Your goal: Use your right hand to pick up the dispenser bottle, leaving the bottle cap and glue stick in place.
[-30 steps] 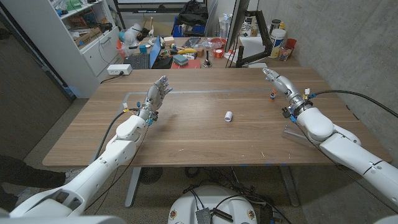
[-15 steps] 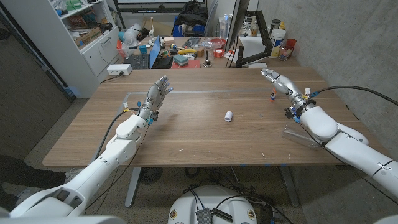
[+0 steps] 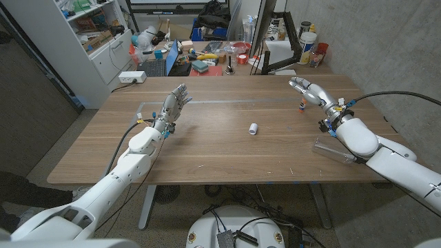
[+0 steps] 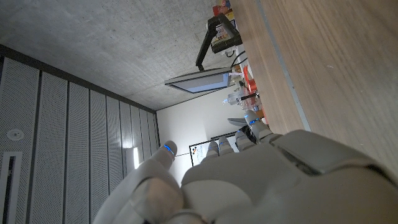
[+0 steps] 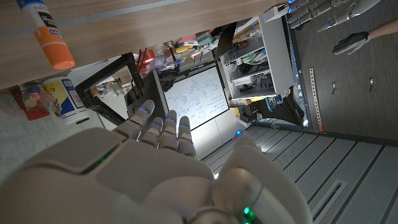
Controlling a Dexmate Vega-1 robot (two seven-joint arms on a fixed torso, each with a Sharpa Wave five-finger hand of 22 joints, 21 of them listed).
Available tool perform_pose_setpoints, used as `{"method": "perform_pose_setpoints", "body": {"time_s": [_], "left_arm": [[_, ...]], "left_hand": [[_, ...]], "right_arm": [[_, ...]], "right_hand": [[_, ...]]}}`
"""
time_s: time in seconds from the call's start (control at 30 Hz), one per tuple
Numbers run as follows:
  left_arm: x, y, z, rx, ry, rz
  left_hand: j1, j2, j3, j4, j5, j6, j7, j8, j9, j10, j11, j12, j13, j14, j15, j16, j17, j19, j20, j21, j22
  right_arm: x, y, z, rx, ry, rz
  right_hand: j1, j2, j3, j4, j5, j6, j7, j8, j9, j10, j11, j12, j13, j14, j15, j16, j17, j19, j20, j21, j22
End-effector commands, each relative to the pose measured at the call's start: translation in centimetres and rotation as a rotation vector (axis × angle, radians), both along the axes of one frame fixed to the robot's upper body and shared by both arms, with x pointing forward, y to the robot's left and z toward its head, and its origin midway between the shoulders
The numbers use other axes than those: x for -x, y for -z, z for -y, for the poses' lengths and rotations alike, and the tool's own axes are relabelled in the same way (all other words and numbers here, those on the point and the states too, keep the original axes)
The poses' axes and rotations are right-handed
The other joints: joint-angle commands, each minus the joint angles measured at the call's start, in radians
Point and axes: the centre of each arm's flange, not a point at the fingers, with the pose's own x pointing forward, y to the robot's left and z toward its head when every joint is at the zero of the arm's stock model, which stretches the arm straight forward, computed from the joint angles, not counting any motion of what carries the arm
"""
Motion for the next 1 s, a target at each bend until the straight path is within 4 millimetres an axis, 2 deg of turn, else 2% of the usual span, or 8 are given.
{"method": "perform_pose_setpoints", "body": {"time_s": [0.03, 1.0], "left_arm": [[-0.1, -0.1, 0.1, -0.007, 0.007, 0.002], [-0.6, -0.1, 0.1, -0.013, 0.024, -0.002]], "left_hand": [[-0.005, 0.073, 0.009, -0.001, 0.004, -0.042, 0.003, 0.007, 0.005, -0.019, -0.002, 0.005, 0.002, -0.038, -0.024, 0.005, 0.002, -0.090, -0.034, -0.005, 0.002], [-0.006, 0.072, 0.009, -0.002, 0.004, -0.040, 0.002, 0.006, 0.005, -0.016, -0.002, 0.005, 0.002, -0.036, -0.024, 0.005, 0.002, -0.087, -0.034, -0.010, 0.002]], "right_arm": [[1.3, 0.0, 0.0, 0.071, 0.065, 0.017], [3.7, -0.3, -0.1, 0.239, 0.209, 0.035]], "right_hand": [[0.014, 0.003, -0.001, -0.006, 0.010, 0.007, 0.001, 0.003, 0.003, 0.007, 0.001, 0.004, 0.004, 0.001, 0.001, 0.003, 0.002, 0.006, -0.020, 0.001, 0.004], [0.027, 0.003, 0.001, -0.020, 0.012, 0.028, -0.009, 0.002, 0.003, 0.028, -0.011, 0.007, 0.004, 0.017, -0.008, 0.001, 0.001, 0.023, -0.022, -0.002, 0.003]]}}
